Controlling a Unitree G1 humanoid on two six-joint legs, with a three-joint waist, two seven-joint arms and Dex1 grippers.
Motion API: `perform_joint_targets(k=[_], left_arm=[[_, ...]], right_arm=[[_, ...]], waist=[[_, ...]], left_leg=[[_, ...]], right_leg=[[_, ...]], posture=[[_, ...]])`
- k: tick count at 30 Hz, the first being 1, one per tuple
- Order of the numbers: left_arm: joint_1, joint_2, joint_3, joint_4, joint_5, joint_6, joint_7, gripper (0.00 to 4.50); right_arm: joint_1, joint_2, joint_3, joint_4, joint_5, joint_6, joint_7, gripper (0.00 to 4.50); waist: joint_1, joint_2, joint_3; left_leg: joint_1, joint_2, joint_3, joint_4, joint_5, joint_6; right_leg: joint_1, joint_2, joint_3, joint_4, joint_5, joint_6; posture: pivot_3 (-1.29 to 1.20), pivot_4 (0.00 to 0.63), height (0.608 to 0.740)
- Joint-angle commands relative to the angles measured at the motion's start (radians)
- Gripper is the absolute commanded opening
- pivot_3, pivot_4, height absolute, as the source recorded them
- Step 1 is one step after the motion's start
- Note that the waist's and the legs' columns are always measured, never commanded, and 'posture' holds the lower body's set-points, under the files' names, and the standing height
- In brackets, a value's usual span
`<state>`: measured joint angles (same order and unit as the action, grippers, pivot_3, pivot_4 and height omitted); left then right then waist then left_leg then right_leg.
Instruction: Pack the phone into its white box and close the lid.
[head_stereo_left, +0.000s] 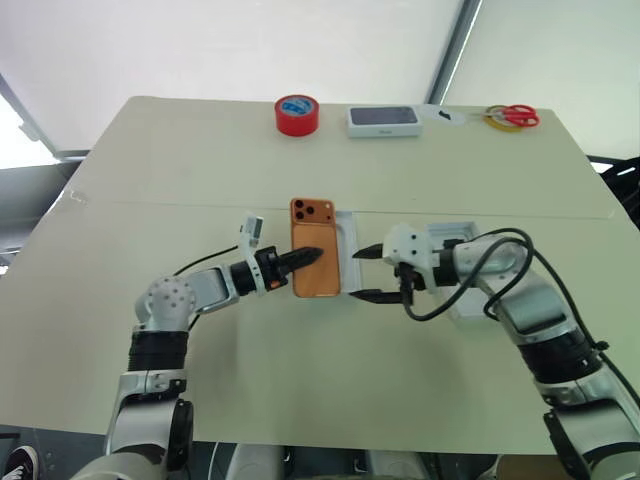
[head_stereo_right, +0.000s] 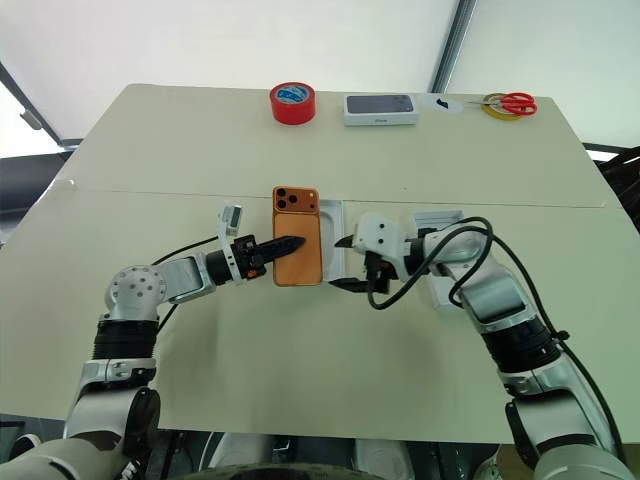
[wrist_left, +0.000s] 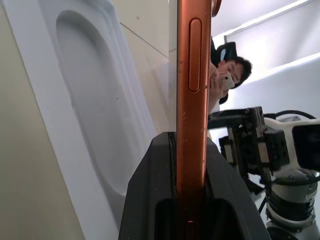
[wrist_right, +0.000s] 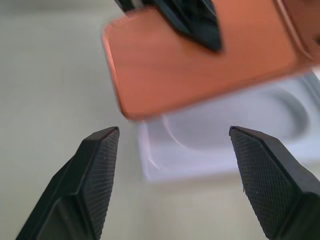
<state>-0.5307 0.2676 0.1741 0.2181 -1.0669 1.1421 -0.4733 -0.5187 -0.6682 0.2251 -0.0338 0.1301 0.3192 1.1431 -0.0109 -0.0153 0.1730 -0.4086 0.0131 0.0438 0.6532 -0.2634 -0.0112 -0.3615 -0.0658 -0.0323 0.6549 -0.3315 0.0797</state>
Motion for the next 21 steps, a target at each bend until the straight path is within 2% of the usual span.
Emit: perform_joint_targets(k=[1,12,14,16,21], left_arm=[[-0.055,-0.018,0.03,0.026,0.008,-0.006,-0.005,0.0],[-0.128,-0.077,0.038,0.146,0.088,-0.009,0.004,0.0],[-0.135,-0.087,0.045,0.159,0.096,-0.005,0.005,0.99],[-0.141,-0.089,0.031,0.158,0.114,0.007,0.0,1.75],[-0.191,-0.077,0.014,0.18,0.133,0.108,0.011,4.26]], right_arm=[[-0.026,-0.003,-0.013,0.048,-0.03,-0.095,-0.02,3.72],[0.006,0.023,0.017,0.052,-0.081,-0.145,-0.071,3.72],[0.006,0.022,0.014,0.053,-0.081,-0.143,-0.074,3.83],[0.007,0.019,0.014,0.052,-0.082,-0.144,-0.073,3.83],[0.009,0.022,0.02,0.059,-0.093,-0.152,-0.079,3.83]], waist=[[0.0,0.0,0.0],[0.0,0.0,0.0],[0.0,0.0,0.0],[0.002,0.0,0.0],[0.001,0.0,0.0]], left_leg=[[0.0,0.0,0.0,0.0,0.0,0.0],[0.0,0.0,0.0,0.001,0.0,0.0],[0.0,0.0,0.0,0.001,0.0,0.0],[0.0,0.0,0.0,0.001,0.0,-0.001],[0.001,0.001,0.0,0.003,0.0,-0.001]], right_leg=[[0.0,0.0,0.0,0.0,0.0,0.0],[0.0,0.001,0.0,0.001,0.0,0.0],[0.0,0.001,0.0,0.001,0.0,0.0],[0.0,0.001,0.0,0.001,0.0,0.0],[0.001,0.001,0.0,0.003,0.0,0.0]], posture=[[0.0,0.15,0.74],[0.0,0.15,0.74],[0.0,0.15,0.74],[0.0,0.15,0.74],[0.0,0.15,0.74]])
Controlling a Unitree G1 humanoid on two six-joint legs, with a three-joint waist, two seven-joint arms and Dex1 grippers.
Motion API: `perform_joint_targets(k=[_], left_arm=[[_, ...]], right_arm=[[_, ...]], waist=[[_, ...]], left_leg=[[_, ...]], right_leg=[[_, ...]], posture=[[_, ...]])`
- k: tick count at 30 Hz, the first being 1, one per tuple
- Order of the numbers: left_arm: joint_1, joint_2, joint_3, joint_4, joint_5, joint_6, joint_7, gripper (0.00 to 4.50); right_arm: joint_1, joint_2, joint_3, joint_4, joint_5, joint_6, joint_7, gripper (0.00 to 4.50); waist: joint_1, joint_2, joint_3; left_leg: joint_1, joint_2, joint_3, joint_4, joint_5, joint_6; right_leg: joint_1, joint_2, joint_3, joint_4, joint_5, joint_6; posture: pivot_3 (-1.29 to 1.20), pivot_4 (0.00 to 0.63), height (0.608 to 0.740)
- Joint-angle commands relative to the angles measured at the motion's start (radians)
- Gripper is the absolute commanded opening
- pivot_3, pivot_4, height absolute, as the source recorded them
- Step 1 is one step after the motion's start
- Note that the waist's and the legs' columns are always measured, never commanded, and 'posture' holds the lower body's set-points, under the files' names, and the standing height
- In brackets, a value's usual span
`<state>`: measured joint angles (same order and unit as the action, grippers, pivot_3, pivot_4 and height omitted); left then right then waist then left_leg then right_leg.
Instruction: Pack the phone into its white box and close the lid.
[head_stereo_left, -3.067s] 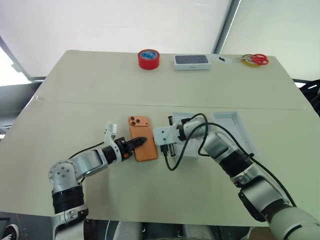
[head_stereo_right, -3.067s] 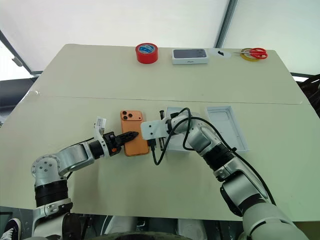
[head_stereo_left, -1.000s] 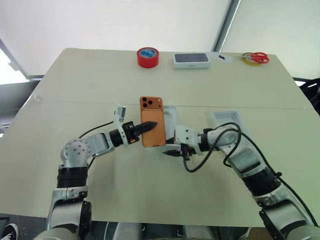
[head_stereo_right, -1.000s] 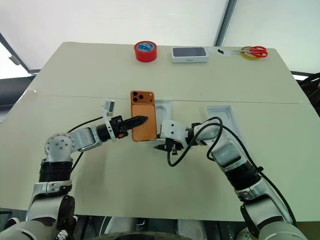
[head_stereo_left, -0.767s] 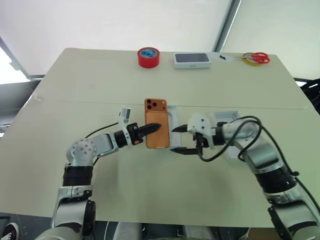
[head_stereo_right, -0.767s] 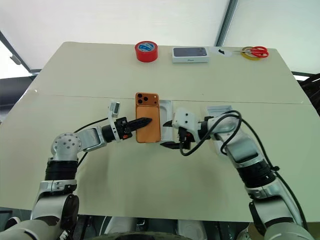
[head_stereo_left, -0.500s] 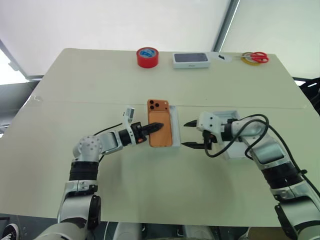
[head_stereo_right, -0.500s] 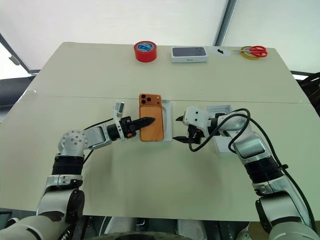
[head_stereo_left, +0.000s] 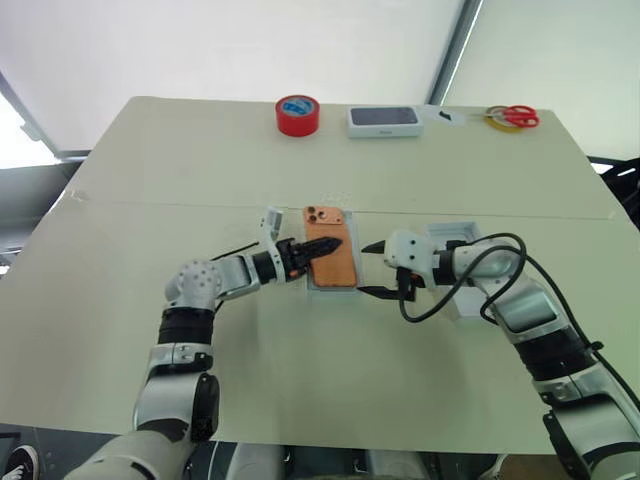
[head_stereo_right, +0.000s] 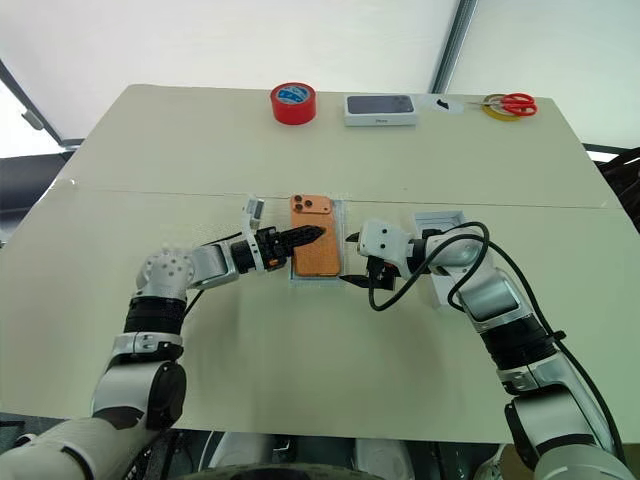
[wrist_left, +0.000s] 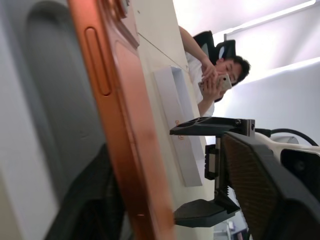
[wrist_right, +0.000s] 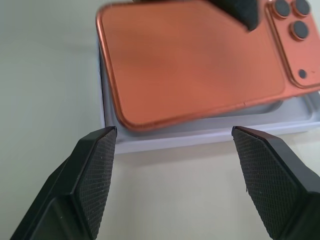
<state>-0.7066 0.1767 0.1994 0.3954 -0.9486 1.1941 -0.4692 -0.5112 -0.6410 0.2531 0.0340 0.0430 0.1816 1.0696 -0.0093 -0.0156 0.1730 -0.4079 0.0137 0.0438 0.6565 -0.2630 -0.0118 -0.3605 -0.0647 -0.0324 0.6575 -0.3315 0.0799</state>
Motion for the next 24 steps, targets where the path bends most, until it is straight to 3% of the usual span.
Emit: perform_joint_targets(k=[1,10,18,24], left_arm=[[-0.024,0.024,-0.023,-0.012,0.018,0.082,-0.001,4.48],[-0.074,0.061,0.013,-0.029,0.078,0.17,0.092,4.48],[-0.103,0.043,0.165,-0.078,0.038,0.261,0.203,4.48],[-0.068,0.078,0.192,-0.181,0.042,0.31,0.225,4.48]], right_arm=[[0.001,-0.004,-0.006,-0.008,-0.005,-0.017,-0.004,3.83],[-0.008,0.004,-0.006,0.014,-0.01,-0.032,-0.011,3.83],[-0.003,0.01,-0.002,0.019,-0.014,-0.041,-0.014,3.83],[-0.002,0.01,0.002,0.027,-0.027,-0.058,-0.022,3.83]], waist=[[-0.001,0.0,0.0],[-0.004,0.0,0.0],[-0.003,0.0,0.0],[-0.003,0.0,0.0]], left_leg=[[0.0,0.0,0.0,0.0,0.0,0.0],[0.0,0.001,0.0,0.001,0.0,0.0],[0.0,0.001,0.0,0.001,0.0,0.0],[0.0,0.001,0.0,0.002,0.0,0.0]], right_leg=[[0.0,0.0,0.0,0.0,0.0,0.0],[0.0,0.001,0.0,0.001,0.0,0.0],[-0.001,0.001,0.0,0.002,0.0,0.0],[-0.001,0.001,0.0,0.003,0.0,0.0]], posture=[[0.0,0.15,0.74],[0.0,0.15,0.74],[0.0,0.15,0.74],[0.0,0.15,0.74]])
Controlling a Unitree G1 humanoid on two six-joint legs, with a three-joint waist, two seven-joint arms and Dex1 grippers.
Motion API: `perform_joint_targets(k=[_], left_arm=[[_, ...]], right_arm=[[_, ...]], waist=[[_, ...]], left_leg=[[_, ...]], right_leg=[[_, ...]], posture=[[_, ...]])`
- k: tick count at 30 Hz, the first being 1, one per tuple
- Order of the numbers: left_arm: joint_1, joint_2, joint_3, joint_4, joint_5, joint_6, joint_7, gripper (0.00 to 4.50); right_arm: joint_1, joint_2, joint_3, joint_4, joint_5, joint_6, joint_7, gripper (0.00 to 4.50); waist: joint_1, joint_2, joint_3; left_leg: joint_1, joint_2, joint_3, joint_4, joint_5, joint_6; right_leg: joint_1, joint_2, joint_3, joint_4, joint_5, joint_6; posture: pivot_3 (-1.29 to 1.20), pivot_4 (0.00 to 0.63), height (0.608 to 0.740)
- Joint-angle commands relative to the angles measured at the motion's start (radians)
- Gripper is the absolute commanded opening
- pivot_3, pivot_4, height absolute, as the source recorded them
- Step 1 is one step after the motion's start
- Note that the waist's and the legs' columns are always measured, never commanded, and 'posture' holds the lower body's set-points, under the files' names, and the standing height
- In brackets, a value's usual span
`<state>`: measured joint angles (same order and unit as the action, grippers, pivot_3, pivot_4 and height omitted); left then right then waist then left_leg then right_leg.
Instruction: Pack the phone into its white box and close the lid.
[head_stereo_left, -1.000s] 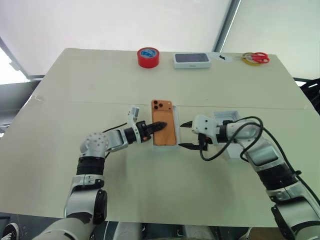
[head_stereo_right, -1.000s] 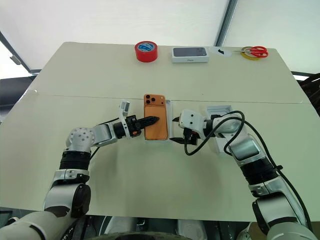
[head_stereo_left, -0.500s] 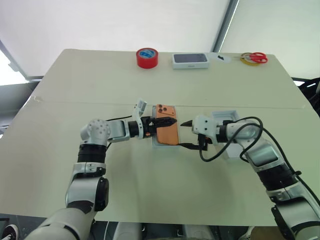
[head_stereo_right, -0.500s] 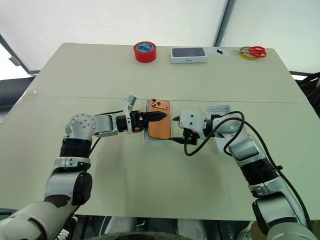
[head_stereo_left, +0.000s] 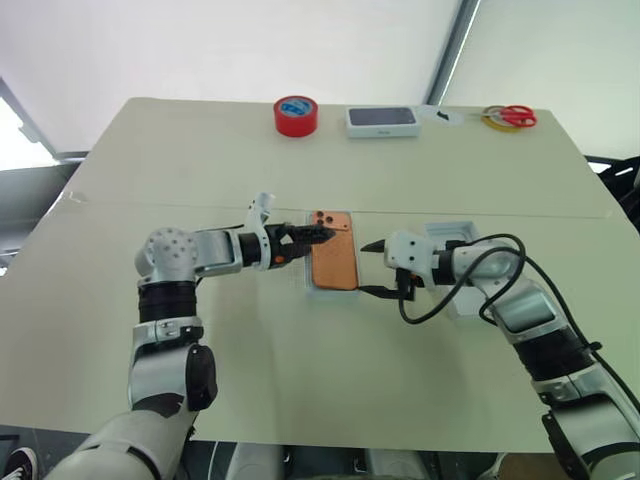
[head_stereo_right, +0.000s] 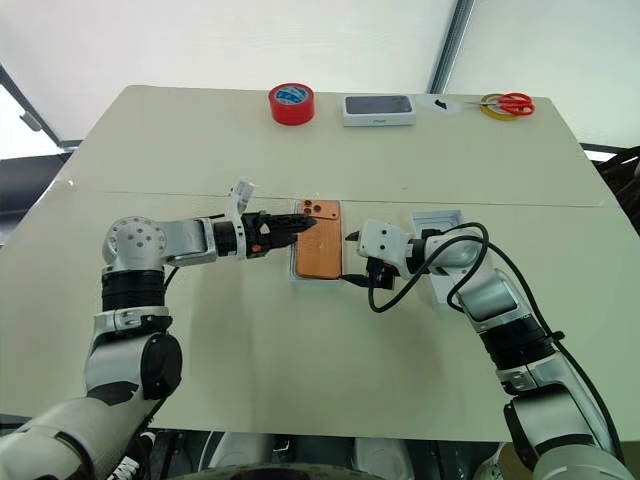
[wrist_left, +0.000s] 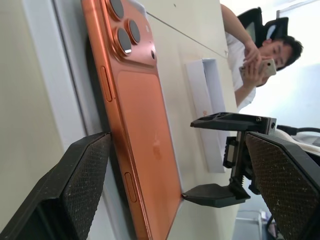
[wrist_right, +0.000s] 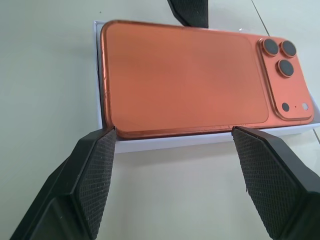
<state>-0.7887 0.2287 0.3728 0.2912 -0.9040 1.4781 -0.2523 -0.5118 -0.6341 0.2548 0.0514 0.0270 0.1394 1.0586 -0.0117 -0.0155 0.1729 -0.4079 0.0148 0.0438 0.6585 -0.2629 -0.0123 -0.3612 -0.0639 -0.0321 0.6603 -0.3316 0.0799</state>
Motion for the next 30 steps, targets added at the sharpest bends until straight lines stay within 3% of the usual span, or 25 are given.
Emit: perform_joint_targets(k=[1,6,7,9,15,16,24,30], left_arm=[[0.025,0.035,0.021,-0.096,-0.003,0.028,0.006,4.48],[0.092,0.084,0.005,-0.176,0.036,-0.068,-0.02,4.48],[0.126,0.119,-0.051,-0.212,0.092,-0.152,-0.051,4.24],[0.19,0.18,-0.171,-0.269,0.199,-0.301,-0.11,3.61],[0.256,0.217,-0.371,-0.305,0.366,-0.534,-0.205,0.47],[0.255,0.216,-0.402,-0.294,0.393,-0.566,-0.219,0.04],[0.167,0.141,-0.582,-0.093,0.559,-0.686,-0.292,0.04],[0.097,-0.004,-0.656,-0.055,0.529,-0.719,-0.476,0.04]], right_arm=[[-0.002,0.005,-0.002,0.011,-0.009,-0.013,-0.01,3.83],[-0.022,0.01,-0.011,0.042,-0.013,-0.028,-0.017,3.83],[-0.04,0.021,-0.027,0.063,0.0,0.001,-0.03,3.59],[-0.071,0.022,-0.031,0.116,-0.036,-0.033,-0.072,2.99],[-0.146,0.001,0.007,0.28,-0.15,-0.18,-0.122,0.0],[-0.156,0.006,0.009,0.302,-0.159,-0.194,-0.13,0.0],[-0.183,0.072,0.051,0.365,-0.217,-0.252,-0.157,0.0],[-0.136,0.014,0.025,0.317,-0.209,-0.238,-0.119,0.0]], waist=[[0.0,0.0,0.0],[0.0,0.0,0.0],[0.0,0.0,0.0],[-0.001,0.0,0.0],[0.012,0.0,0.0],[0.013,0.0,0.0],[0.018,0.0,0.0],[0.032,0.001,0.0]], left_leg=[[0.0,0.0,0.0,0.0,0.0,0.0],[0.0,0.0,0.0,0.0,0.0,0.0],[0.0,0.0,0.0,0.0,0.0,0.0],[0.0,0.0,0.0,0.0,0.0,0.0],[-0.001,-0.001,0.001,0.0,0.0,0.0],[-0.001,-0.001,0.001,0.001,0.0,0.0],[-0.001,0.0,0.001,0.001,0.0,0.0],[-0.001,-0.001,0.001,0.005,-0.002,0.004]], right_leg=[[0.0,0.0,0.0,0.0,0.0,0.0],[0.0,0.0,0.0,0.0,0.0,0.0],[0.0,0.0,0.0,0.0,0.0,0.0],[0.0,0.0,0.0,0.0,0.0,0.0],[-0.001,-0.001,0.001,0.0,0.0,0.0],[-0.001,-0.001,0.001,0.0,0.0,0.0],[-0.001,0.0,0.001,0.001,0.0,0.0],[0.001,-0.001,0.0,0.002,0.0,0.0]], posture=[[0.0,0.15,0.74],[0.0,0.15,0.74],[0.0,0.15,0.74],[0.0,0.15,0.74],[0.0,0.15,0.74],[0.0,0.15,0.74],[0.0,0.15,0.74],[0.0,0.15,0.74]])
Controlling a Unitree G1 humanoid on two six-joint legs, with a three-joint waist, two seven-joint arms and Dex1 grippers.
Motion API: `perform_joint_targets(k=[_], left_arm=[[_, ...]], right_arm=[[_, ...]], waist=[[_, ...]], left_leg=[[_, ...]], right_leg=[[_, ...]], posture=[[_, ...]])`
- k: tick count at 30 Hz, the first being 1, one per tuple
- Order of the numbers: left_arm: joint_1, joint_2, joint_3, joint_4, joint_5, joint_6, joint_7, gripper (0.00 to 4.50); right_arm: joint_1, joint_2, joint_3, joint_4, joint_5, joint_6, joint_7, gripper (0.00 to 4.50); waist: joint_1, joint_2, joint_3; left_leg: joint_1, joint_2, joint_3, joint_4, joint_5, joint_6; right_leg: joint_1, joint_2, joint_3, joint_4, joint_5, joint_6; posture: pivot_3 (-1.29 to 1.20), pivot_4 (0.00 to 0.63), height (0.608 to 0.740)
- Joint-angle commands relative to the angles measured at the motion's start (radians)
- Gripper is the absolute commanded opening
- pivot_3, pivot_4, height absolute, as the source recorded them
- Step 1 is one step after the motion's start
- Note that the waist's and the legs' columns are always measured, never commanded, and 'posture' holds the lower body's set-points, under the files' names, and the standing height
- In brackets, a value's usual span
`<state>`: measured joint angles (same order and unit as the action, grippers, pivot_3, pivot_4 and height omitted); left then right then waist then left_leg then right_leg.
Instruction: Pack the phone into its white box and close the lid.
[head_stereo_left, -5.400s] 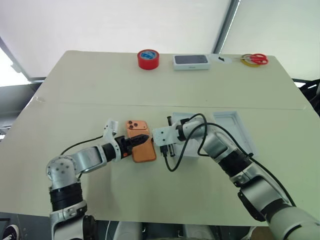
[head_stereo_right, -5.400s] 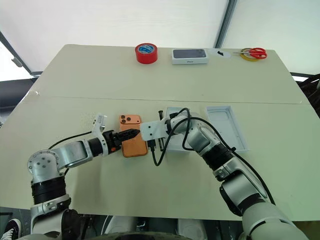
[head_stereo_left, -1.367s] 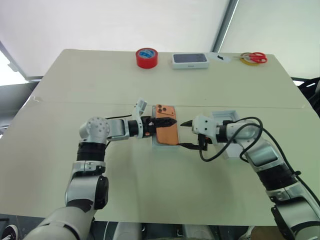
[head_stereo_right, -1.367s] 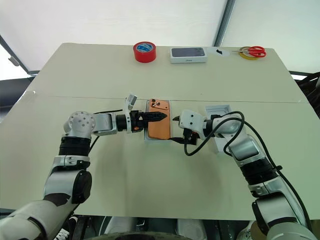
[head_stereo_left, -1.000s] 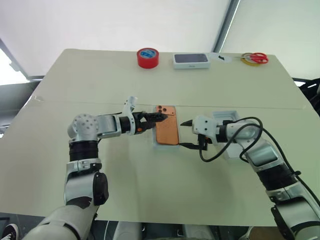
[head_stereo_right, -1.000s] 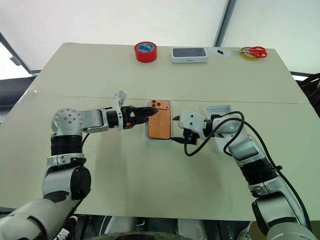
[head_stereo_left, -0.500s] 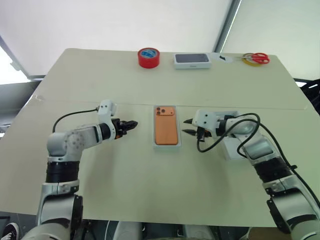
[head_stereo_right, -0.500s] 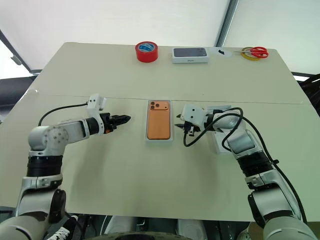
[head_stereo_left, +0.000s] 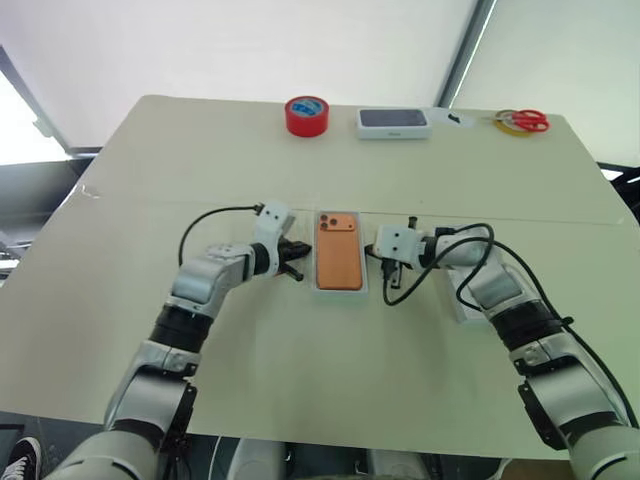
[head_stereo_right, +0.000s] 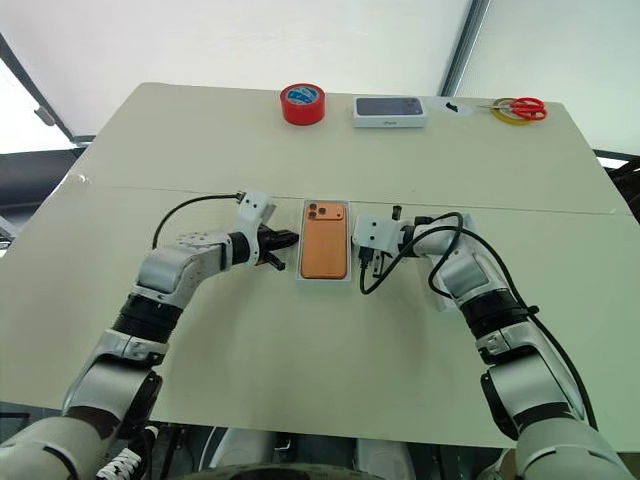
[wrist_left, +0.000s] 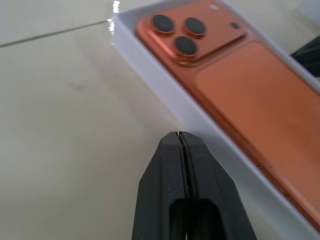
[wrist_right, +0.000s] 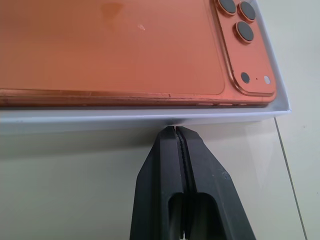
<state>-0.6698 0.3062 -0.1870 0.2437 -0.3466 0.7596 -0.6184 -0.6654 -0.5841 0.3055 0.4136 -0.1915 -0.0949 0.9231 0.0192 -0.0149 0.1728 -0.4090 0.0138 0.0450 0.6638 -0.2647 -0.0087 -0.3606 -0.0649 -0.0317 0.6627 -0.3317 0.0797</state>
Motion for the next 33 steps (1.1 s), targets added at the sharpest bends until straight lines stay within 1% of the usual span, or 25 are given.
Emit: perform_joint_targets(k=[1,4,6,11,14,17,20,23,26,31,33], left_arm=[[-0.039,-0.108,-0.096,-0.001,-0.034,0.012,-0.123,0.04],[-0.084,-0.183,-0.089,0.051,-0.008,-0.025,-0.129,0.04],[-0.109,-0.227,-0.079,0.096,-0.002,-0.023,-0.138,0.04],[-0.164,-0.269,-0.094,0.226,0.076,-0.125,-0.169,0.04],[-0.168,-0.28,-0.102,0.245,0.093,-0.136,-0.203,0.04],[-0.168,-0.289,-0.094,0.274,0.119,-0.161,-0.196,0.04],[-0.158,-0.282,-0.095,0.29,0.141,-0.178,-0.206,0.04],[-0.144,-0.265,-0.079,0.282,0.151,-0.187,-0.205,0.04],[-0.132,-0.231,-0.062,0.272,0.164,-0.215,-0.196,0.04],[-0.085,-0.165,-0.015,0.2,0.147,-0.209,-0.193,0.04],[-0.054,-0.125,0.001,0.141,0.136,-0.197,-0.205,0.04]], right_arm=[[0.033,-0.059,-0.036,-0.062,0.015,0.002,0.028,0.0],[0.09,-0.125,-0.064,-0.131,0.04,0.029,0.077,0.0],[0.13,-0.163,-0.084,-0.17,0.047,0.036,0.096,0.0],[0.225,-0.249,-0.141,-0.255,0.054,0.073,0.123,0.0],[0.26,-0.275,-0.168,-0.278,0.056,0.087,0.123,0.0],[0.282,-0.291,-0.183,-0.303,0.065,0.115,0.133,0.0],[0.285,-0.283,-0.19,-0.31,0.07,0.157,0.118,0.0],[0.285,-0.286,-0.18,-0.294,0.036,0.108,0.077,0.0],[0.274,-0.291,-0.184,-0.284,0.041,0.103,0.077,0.0],[0.212,-0.29,-0.174,-0.179,-0.002,0.019,0.008,0.0],[0.2,-0.303,-0.168,-0.132,-0.013,-0.008,0.006,0.0]], waist=[[0.009,0.0,0.0],[0.024,0.0,0.0],[0.019,0.0,0.0],[0.014,0.0,0.0],[0.011,0.0,0.0],[0.014,0.0,0.0],[0.015,0.0,0.0],[0.015,0.0,0.0],[0.01,0.0,0.0],[-0.01,0.0,0.0],[-0.014,0.0,0.0]], left_leg=[[0.0,0.0,0.0,0.0,0.0,0.001],[0.0,-0.002,0.0,0.002,-0.002,0.003],[0.0,-0.002,0.0,0.003,-0.002,0.004],[0.0,0.0,0.0,0.002,-0.002,0.003],[0.0,0.001,0.0,0.002,-0.002,0.003],[0.0,0.001,0.0,0.002,-0.002,0.003],[0.0,0.001,0.0,0.002,-0.002,0.003],[0.0,0.001,0.0,0.002,-0.002,0.003],[0.0,0.001,0.0,0.002,-0.002,0.003],[0.0,0.001,0.0,0.002,-0.001,0.003],[0.0,0.001,0.0,0.001,-0.001,0.002]], right_leg=[[0.0,0.0,0.0,0.0,0.0,0.0],[0.001,-0.002,0.0,-0.001,0.0,0.0],[0.002,-0.002,0.0,-0.001,0.0,0.0],[0.001,0.0,0.0,-0.001,0.0,0.0],[0.0,0.001,0.0,-0.001,0.0,0.0],[0.0,0.001,0.0,-0.001,0.0,0.0],[0.0,0.001,0.0,-0.001,0.0,0.0],[0.0,0.001,0.0,-0.001,0.0,0.0],[0.0,0.001,0.0,-0.001,0.0,0.0],[0.0,0.001,0.0,0.0,0.0,0.0],[0.0,0.001,0.001,0.0,0.0,0.0]], posture=[[0.0,0.15,0.74],[0.0,0.15,0.74],[0.0,0.15,0.74],[0.0,0.15,0.74],[0.0,0.15,0.74],[0.0,0.15,0.74],[0.0,0.15,0.74],[0.0,0.15,0.74],[0.0,0.15,0.74],[0.0,0.15,0.74],[0.0,0.15,0.74]])
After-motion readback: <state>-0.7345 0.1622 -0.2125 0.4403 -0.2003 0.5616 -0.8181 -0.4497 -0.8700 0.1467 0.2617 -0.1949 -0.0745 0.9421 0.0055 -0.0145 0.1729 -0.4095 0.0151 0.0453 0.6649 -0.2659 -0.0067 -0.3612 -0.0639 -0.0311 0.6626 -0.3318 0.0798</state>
